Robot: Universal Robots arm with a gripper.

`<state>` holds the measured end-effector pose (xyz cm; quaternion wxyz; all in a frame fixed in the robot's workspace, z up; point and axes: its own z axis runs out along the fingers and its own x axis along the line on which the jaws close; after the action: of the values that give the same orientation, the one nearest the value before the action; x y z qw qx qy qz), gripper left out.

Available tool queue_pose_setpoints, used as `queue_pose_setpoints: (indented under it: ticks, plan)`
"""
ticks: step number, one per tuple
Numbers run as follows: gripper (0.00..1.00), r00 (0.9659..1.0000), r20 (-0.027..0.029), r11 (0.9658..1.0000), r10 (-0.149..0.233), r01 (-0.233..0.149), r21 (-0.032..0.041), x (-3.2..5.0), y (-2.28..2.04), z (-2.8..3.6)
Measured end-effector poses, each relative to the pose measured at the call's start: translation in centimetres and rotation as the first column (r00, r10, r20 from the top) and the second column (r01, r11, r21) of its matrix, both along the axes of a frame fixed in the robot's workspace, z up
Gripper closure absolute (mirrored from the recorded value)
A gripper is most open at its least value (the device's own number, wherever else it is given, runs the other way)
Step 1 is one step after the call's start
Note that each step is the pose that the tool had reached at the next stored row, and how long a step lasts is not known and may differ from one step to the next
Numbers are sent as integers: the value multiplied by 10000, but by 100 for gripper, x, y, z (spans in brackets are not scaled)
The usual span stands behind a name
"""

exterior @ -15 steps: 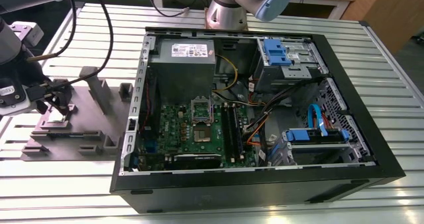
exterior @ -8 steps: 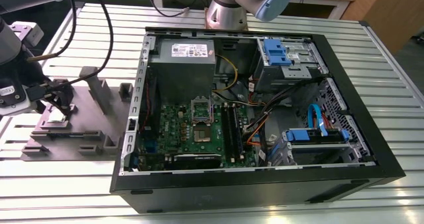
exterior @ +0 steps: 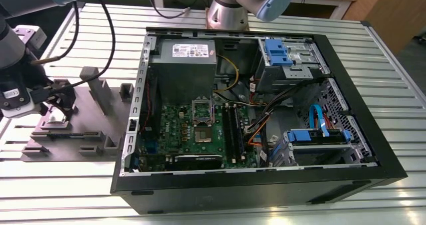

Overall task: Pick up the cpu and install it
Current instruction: 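Pick up the cpu and move it towards the insertion slot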

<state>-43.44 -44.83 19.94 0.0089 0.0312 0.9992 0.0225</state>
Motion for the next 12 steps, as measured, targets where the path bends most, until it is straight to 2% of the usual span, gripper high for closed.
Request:
queue_pose_setpoints:
  ticks: [12]
  plan:
    - [40, 10000, 1, 10000, 10, -10, 1, -33, 7, -106]
